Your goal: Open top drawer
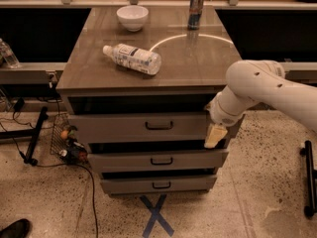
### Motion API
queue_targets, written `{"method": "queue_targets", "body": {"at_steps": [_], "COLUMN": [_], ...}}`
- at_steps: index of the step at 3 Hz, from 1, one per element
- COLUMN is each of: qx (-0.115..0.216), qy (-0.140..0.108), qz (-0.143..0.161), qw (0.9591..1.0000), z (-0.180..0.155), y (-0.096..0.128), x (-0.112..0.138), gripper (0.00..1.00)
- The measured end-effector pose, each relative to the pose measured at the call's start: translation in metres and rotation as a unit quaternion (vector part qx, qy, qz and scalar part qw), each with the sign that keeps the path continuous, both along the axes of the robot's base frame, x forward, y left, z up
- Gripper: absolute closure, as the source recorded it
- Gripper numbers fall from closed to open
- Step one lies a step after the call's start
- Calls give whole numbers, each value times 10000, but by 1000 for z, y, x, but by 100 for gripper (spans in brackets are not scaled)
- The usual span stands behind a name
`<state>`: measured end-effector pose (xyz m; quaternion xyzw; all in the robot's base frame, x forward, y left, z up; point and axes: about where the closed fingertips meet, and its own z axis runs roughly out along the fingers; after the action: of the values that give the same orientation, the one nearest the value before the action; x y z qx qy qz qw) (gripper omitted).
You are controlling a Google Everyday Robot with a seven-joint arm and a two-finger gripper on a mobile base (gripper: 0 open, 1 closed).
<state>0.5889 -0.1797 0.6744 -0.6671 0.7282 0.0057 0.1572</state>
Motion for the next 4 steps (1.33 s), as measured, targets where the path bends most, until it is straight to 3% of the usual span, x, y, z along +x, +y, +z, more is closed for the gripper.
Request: {"method": "queue_targets", "body": {"at_steps": [3,4], "qx": [-3,-4], "qy": [99,100], "qz": [-115,-117], "qw": [9999,9999], "z": [3,6], "y": [-12,-12], "x": [-9,-9], "gripper": [96,93]}}
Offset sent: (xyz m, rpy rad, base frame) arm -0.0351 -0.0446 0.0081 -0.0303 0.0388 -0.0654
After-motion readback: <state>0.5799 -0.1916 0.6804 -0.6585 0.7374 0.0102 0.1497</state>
